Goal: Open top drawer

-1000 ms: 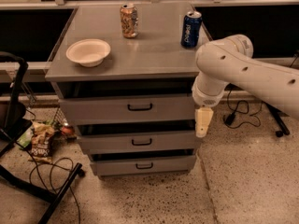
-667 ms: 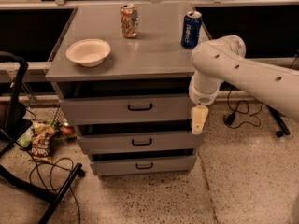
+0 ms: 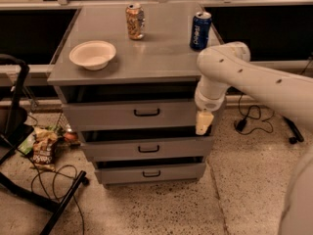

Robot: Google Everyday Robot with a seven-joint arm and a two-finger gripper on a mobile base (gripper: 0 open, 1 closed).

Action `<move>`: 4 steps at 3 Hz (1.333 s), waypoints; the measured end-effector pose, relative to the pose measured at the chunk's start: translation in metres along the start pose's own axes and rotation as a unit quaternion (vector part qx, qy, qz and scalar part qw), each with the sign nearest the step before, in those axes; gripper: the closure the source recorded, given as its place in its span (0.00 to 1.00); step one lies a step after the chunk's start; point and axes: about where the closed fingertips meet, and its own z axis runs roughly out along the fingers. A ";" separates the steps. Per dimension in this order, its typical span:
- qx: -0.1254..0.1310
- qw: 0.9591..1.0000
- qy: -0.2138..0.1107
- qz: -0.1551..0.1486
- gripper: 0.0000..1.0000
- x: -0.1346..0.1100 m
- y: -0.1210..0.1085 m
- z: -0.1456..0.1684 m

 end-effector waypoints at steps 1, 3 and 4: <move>-0.002 1.000 0.007 0.005 0.53 0.008 0.001 -0.004; -0.003 1.000 0.008 0.006 0.99 0.009 -0.002 -0.013; -0.020 0.999 0.014 0.028 1.00 0.024 0.023 -0.025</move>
Offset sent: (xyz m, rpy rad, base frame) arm -0.1345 -0.1327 0.0899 -0.2578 0.1104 -0.0943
